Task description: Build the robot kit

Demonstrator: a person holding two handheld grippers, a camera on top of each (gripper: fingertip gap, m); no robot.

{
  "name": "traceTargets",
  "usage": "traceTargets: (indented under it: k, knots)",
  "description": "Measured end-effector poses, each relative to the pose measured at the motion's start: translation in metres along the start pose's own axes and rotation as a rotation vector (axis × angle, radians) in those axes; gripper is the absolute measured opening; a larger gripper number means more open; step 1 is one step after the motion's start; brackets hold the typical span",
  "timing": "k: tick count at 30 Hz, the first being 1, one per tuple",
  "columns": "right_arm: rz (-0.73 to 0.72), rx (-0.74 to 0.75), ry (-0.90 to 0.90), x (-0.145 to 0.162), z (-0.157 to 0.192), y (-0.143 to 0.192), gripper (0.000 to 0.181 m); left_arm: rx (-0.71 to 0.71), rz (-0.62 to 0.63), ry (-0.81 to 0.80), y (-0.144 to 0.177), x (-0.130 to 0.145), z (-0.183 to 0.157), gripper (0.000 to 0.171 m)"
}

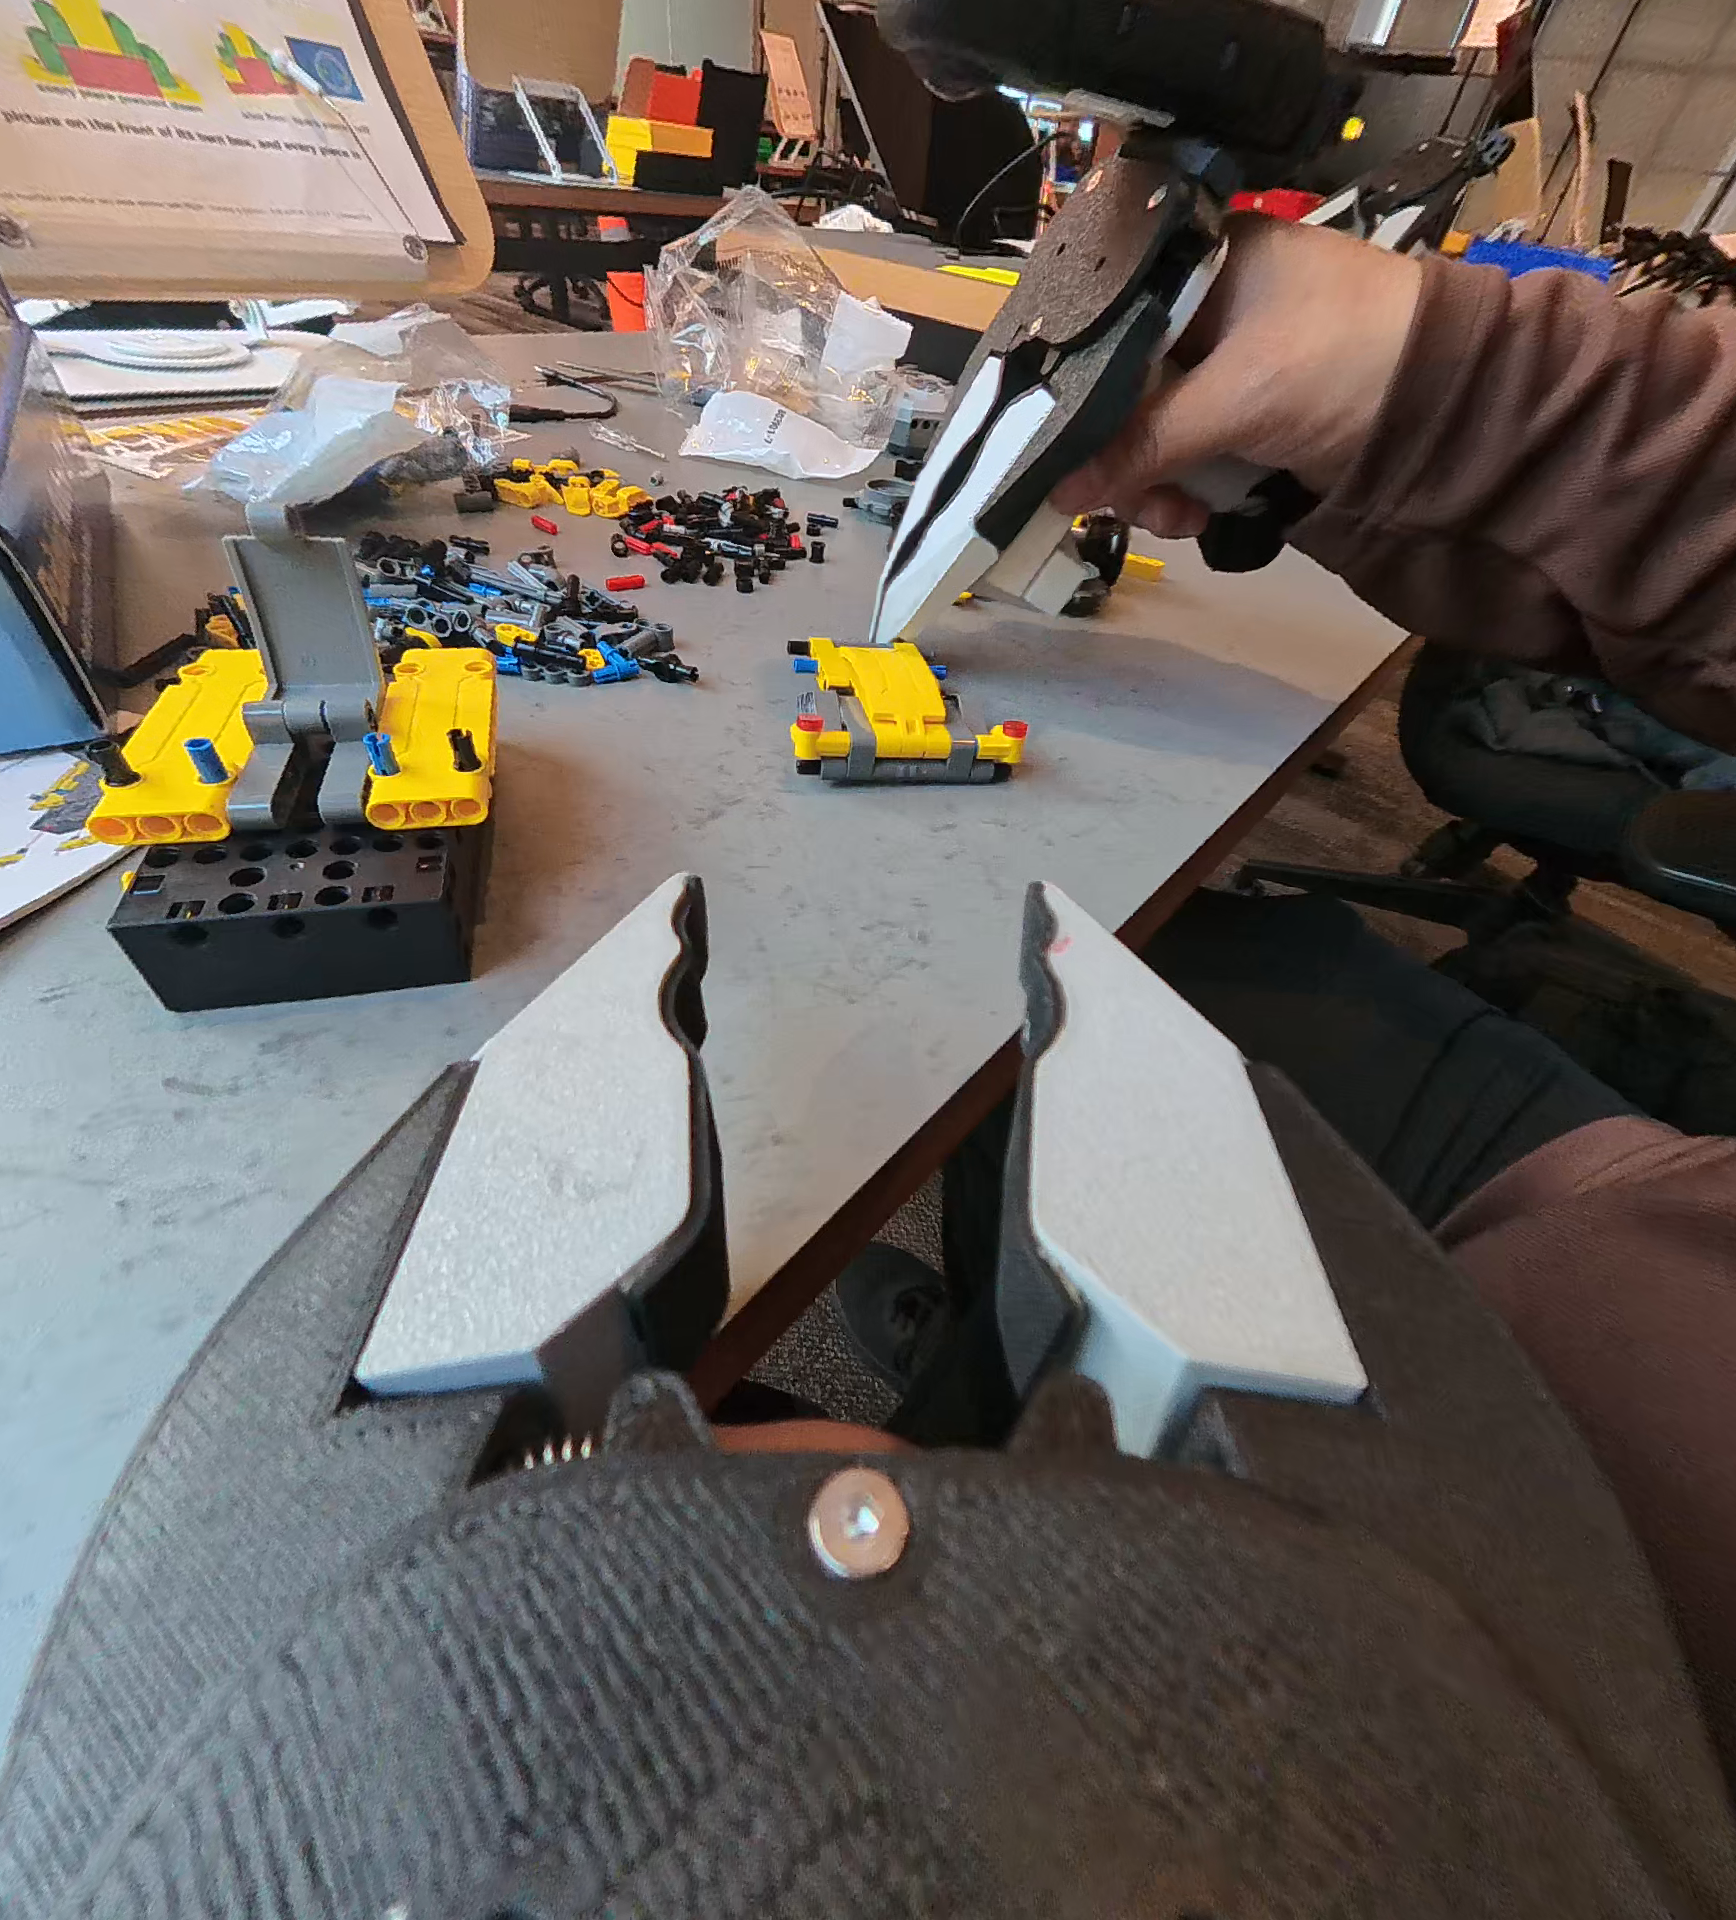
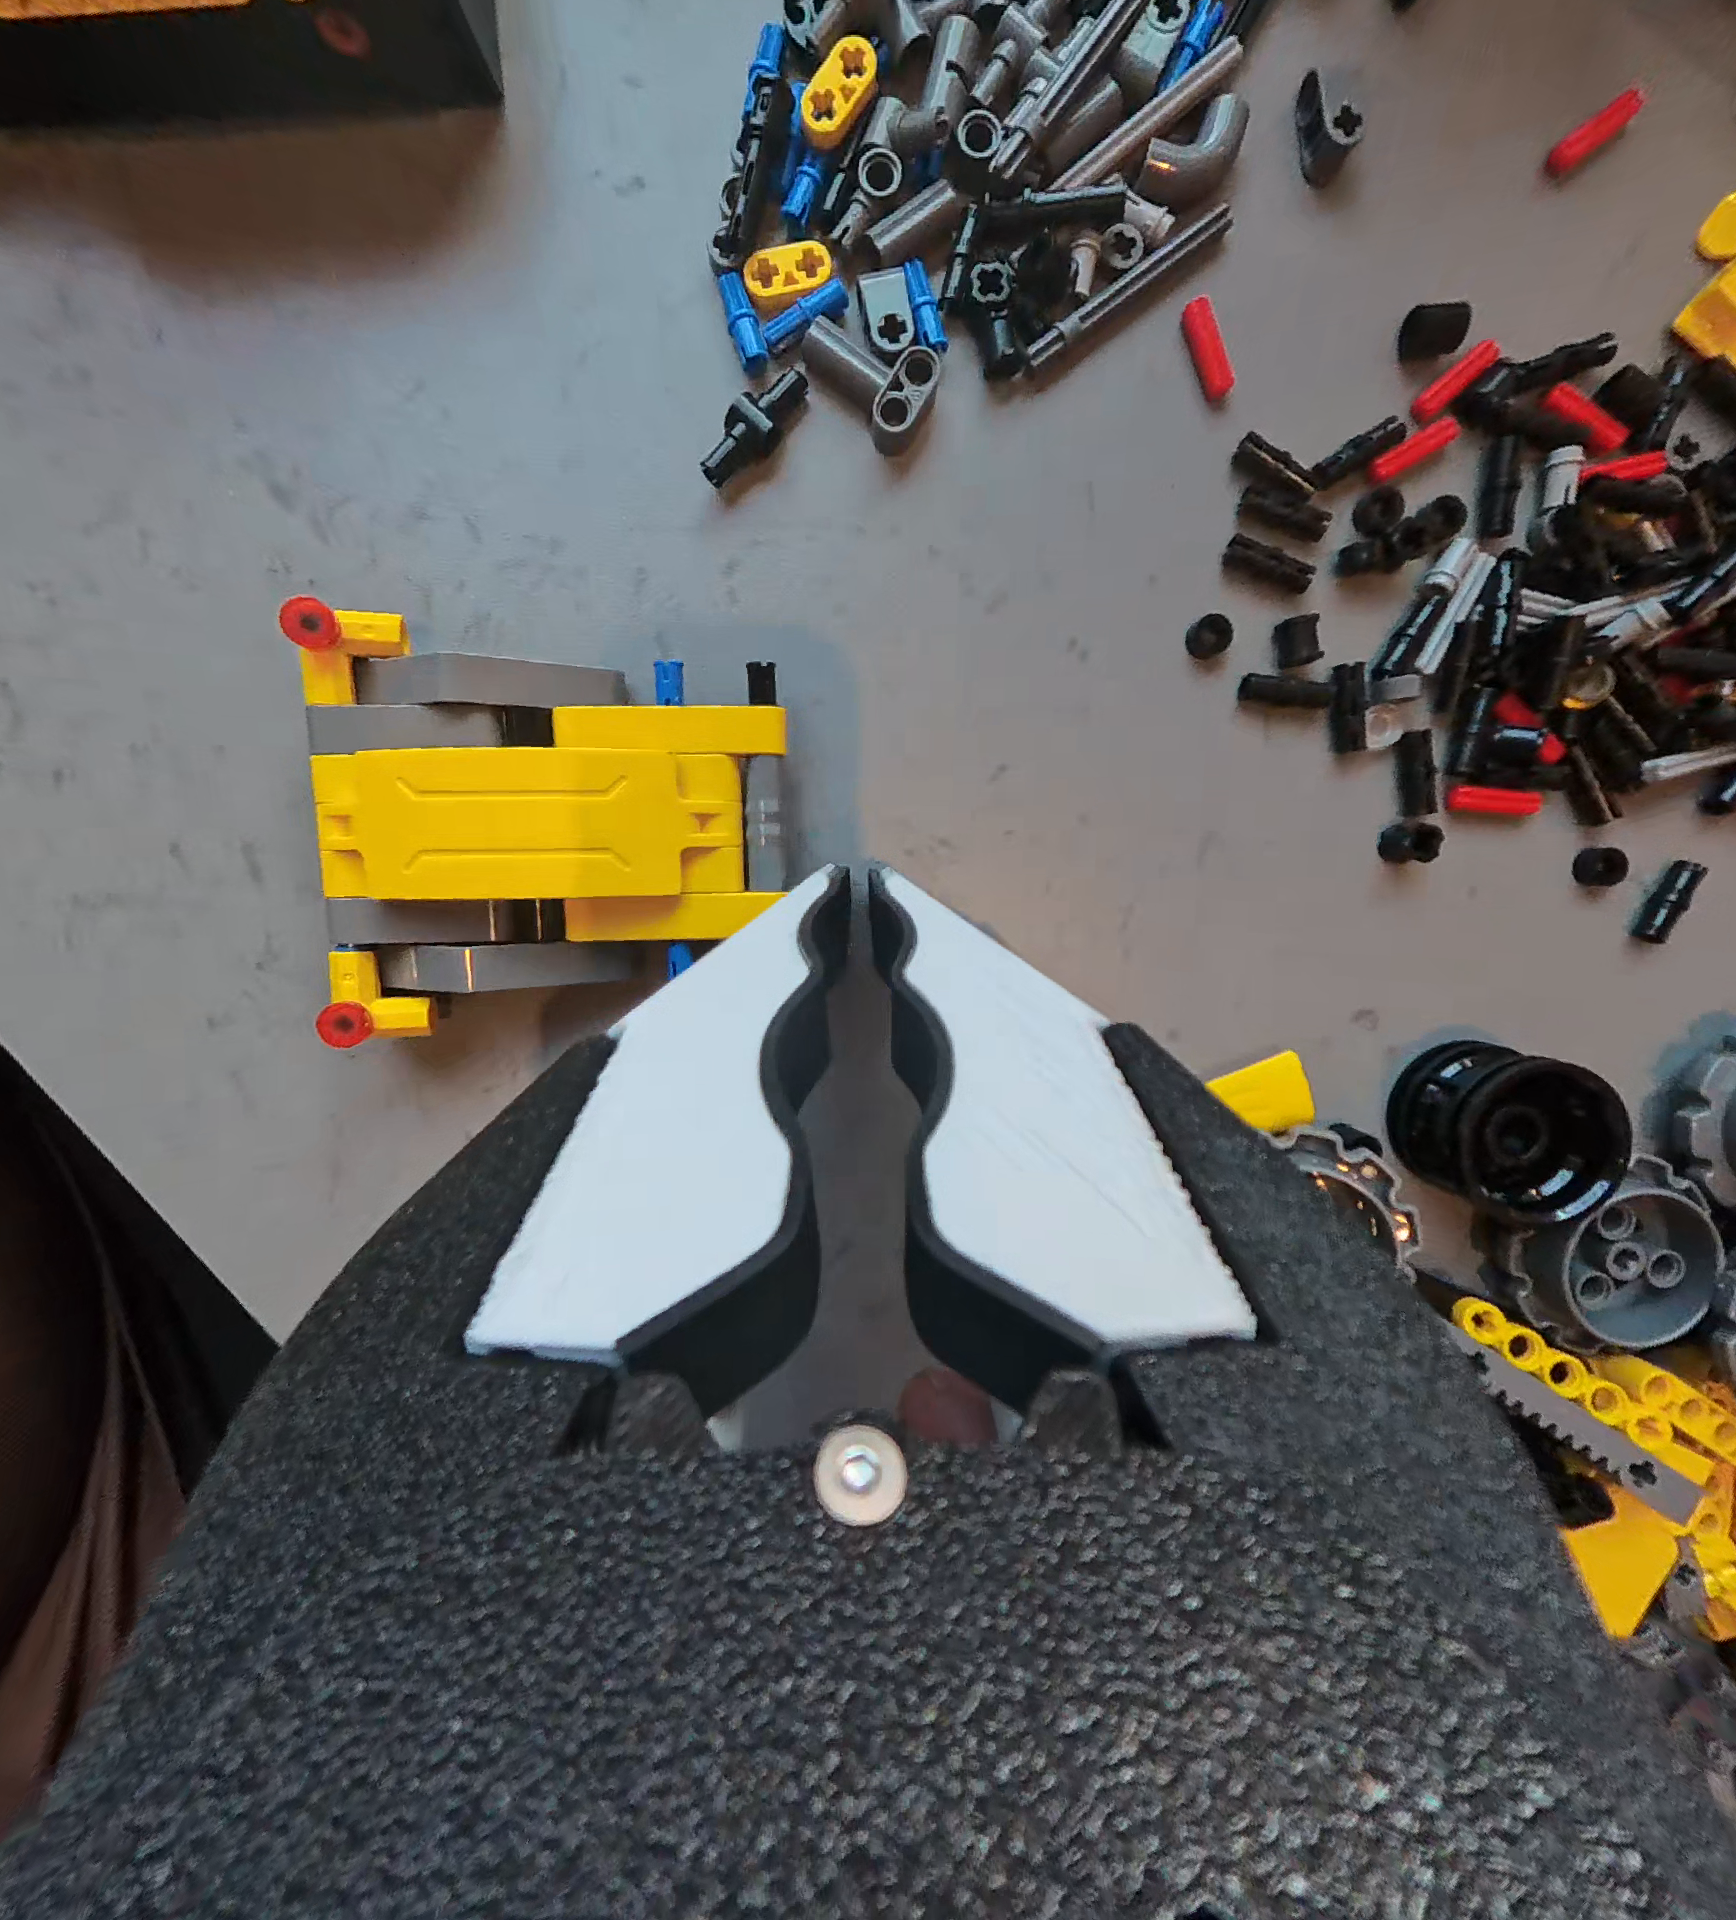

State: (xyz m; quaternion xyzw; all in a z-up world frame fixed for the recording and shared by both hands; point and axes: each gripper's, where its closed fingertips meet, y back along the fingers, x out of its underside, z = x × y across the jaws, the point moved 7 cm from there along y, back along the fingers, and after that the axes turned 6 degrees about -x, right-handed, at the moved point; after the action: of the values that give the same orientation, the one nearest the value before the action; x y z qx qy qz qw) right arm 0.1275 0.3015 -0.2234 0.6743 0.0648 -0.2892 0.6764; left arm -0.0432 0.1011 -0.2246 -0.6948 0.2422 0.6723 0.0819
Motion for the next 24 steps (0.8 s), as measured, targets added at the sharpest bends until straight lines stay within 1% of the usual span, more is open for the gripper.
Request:
traceTargets:
  k: [4,8,11,14,18,20,23,24]
  knots:
    - [-0.027,-0.021,-0.009,-0.002,0.000,0.000,0.006,-0.003,-0.001,-0.010,0.001,0.000,-0.001,0.058]
    - [-0.080,-0.035,-0.041,-0.005,-0.004,0.006,0.009,-0.002,-0.003,-0.020,0.001,-0.001,-0.002,0.058]
    - [-0.122,-0.043,-0.082,-0.004,-0.011,0.013,0.010,0.002,-0.004,-0.021,0.001,-0.001,-0.003,0.058]
    - [-0.130,-0.012,-0.123,0.001,-0.023,0.019,0.012,0.008,-0.001,-0.020,0.001,-0.001,-0.005,0.058]
    - [-0.168,-0.045,-0.191,0.000,-0.031,0.027,0.012,0.006,-0.001,-0.029,0.001,-0.001,-0.006,0.058]
    - [-0.207,-0.089,-0.238,-0.003,-0.034,0.029,0.007,0.007,-0.001,-0.026,0.001,-0.001,-0.006,0.058]
    - [-0.281,-0.183,-0.358,-0.006,-0.040,0.031,0.008,0.004,0.001,-0.029,0.000,0.000,-0.005,0.058]
    - [-0.313,-0.202,-0.401,-0.007,-0.043,0.033,0.011,0.004,0.002,-0.028,0.000,0.000,-0.005,0.058]
